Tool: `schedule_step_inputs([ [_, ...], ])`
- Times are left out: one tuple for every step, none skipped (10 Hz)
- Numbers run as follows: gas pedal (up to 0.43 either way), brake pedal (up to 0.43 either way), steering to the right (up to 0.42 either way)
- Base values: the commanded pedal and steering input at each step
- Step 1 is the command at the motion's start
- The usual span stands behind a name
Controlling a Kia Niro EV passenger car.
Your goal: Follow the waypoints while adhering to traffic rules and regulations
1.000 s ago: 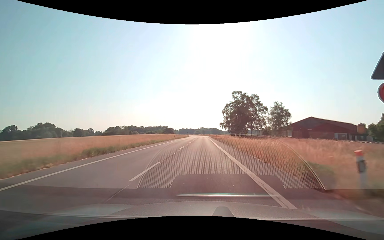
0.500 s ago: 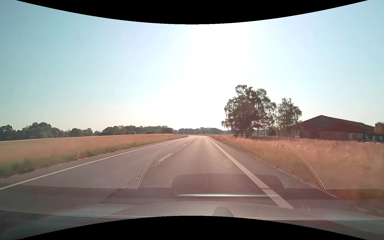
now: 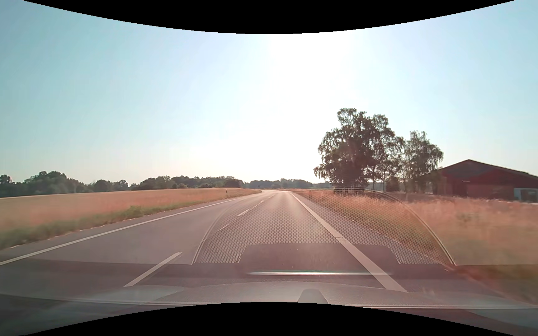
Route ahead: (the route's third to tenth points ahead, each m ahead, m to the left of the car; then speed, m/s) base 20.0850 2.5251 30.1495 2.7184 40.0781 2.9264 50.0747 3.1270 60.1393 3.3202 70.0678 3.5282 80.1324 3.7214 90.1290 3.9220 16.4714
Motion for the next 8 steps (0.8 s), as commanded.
schedule_step_inputs([
  [0.280, 0.000, -0.003],
  [0.280, 0.000, -0.003],
  [0.287, 0.000, -0.003],
  [0.287, 0.000, -0.003],
  [0.287, 0.000, -0.003],
  [0.287, 0.000, -0.003],
  [0.287, 0.000, -0.003],
  [0.287, 0.000, -0.003],
])
